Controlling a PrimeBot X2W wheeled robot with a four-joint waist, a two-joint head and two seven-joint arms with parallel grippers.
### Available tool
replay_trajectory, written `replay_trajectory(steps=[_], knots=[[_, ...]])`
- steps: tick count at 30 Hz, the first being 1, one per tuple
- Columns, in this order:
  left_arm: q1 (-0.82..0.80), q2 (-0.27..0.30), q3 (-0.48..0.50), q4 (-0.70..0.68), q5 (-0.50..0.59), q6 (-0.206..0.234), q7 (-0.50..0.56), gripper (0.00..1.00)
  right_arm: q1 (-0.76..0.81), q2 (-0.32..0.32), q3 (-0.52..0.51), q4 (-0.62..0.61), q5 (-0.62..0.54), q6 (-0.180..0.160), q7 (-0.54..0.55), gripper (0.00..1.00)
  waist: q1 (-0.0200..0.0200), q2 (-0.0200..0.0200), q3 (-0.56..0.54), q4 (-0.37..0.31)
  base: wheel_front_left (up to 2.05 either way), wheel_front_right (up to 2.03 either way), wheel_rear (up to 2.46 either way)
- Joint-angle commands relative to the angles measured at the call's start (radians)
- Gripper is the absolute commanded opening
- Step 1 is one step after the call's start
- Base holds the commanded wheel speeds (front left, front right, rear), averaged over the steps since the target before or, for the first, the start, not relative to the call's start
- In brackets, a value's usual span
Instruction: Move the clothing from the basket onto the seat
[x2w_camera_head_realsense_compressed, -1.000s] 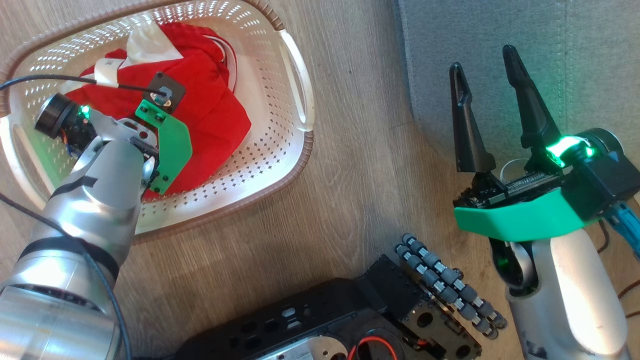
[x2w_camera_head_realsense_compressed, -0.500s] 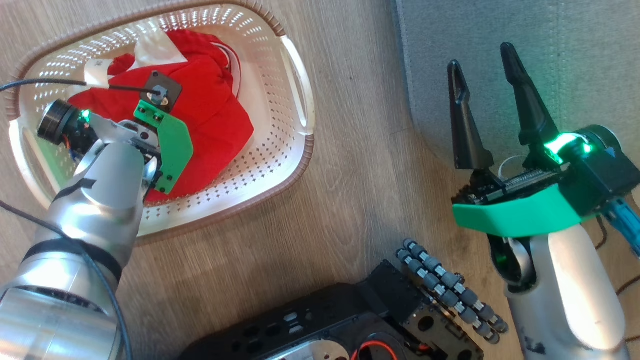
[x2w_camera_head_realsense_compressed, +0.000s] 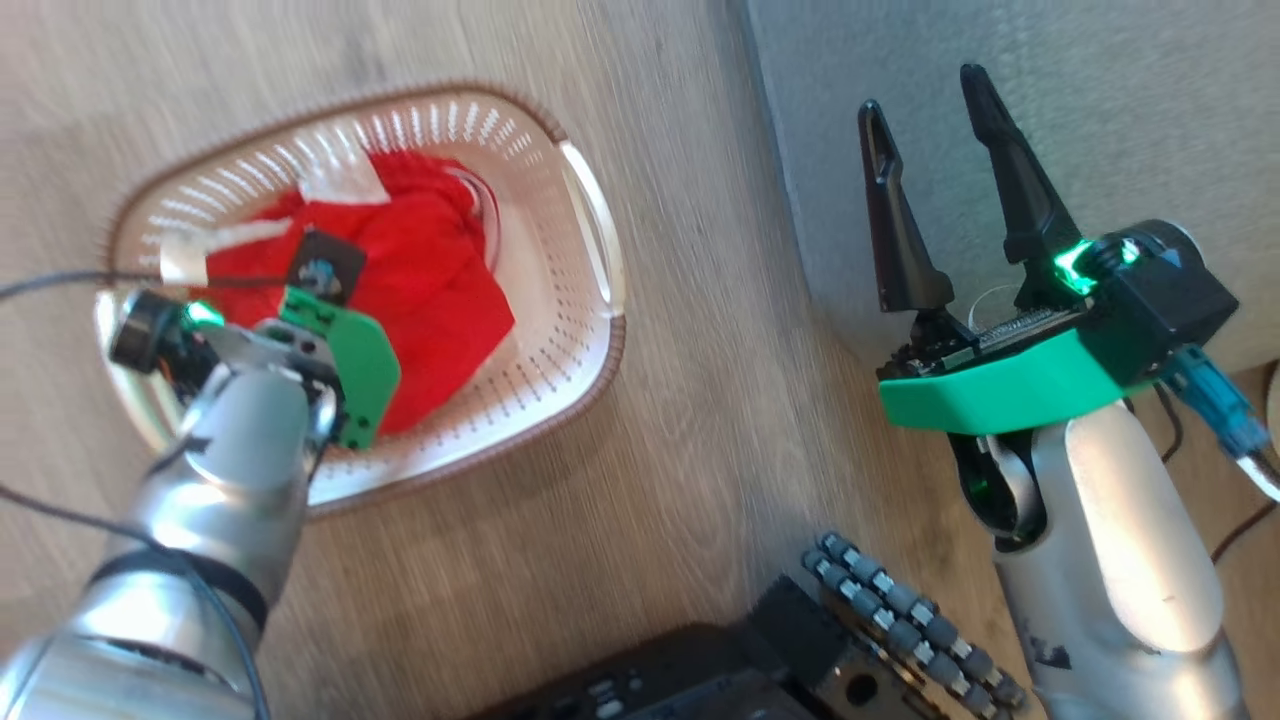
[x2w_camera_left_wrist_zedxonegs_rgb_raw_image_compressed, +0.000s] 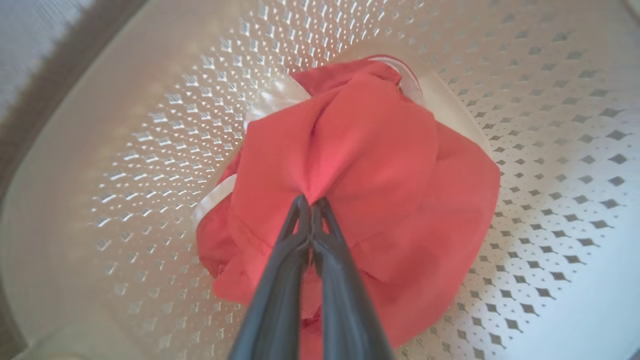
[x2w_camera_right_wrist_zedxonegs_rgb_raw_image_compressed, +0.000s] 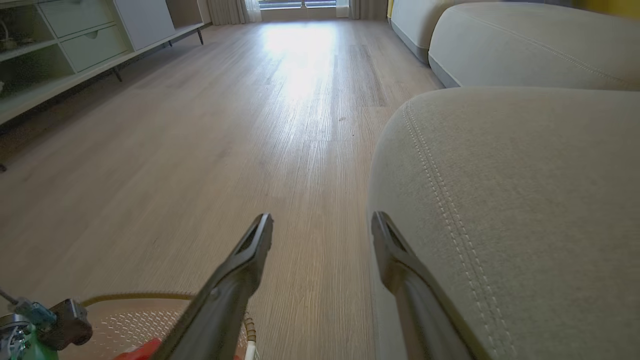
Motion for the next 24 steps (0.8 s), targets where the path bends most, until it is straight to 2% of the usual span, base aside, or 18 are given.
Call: replay_trajectory(steps=[1,6,11,24], knots=[[0.032,0.009,0.026,-0.011,-0.01,0.006,-0.02,0.0,0.023,-0.01,0.01,-0.02,-0.002,0.0,-0.006,1.0,0.0,0.0,-0.066,0.021,0.0,0.0,0.0],[0.101,-0.021,0.058,-0.014,-0.064,0.015,-0.086,0.0,0.051,-0.01,0.009,0.028,-0.018,0.0,-0.006,1.0,0.0,0.0,-0.208,0.055,0.0,0.0,0.0],[0.163,-0.034,0.088,-0.067,-0.103,0.026,-0.103,0.0,0.083,-0.01,0.002,0.066,-0.036,0.0,-0.006,1.0,0.0,0.0,-0.324,0.084,0.0,0.0,0.0],[0.43,-0.023,0.21,-0.522,-0.128,0.058,-0.105,0.0,0.171,-0.01,0.013,0.138,-0.052,0.0,-0.006,1.0,0.0,0.0,-0.577,0.13,0.0,0.0,0.0]])
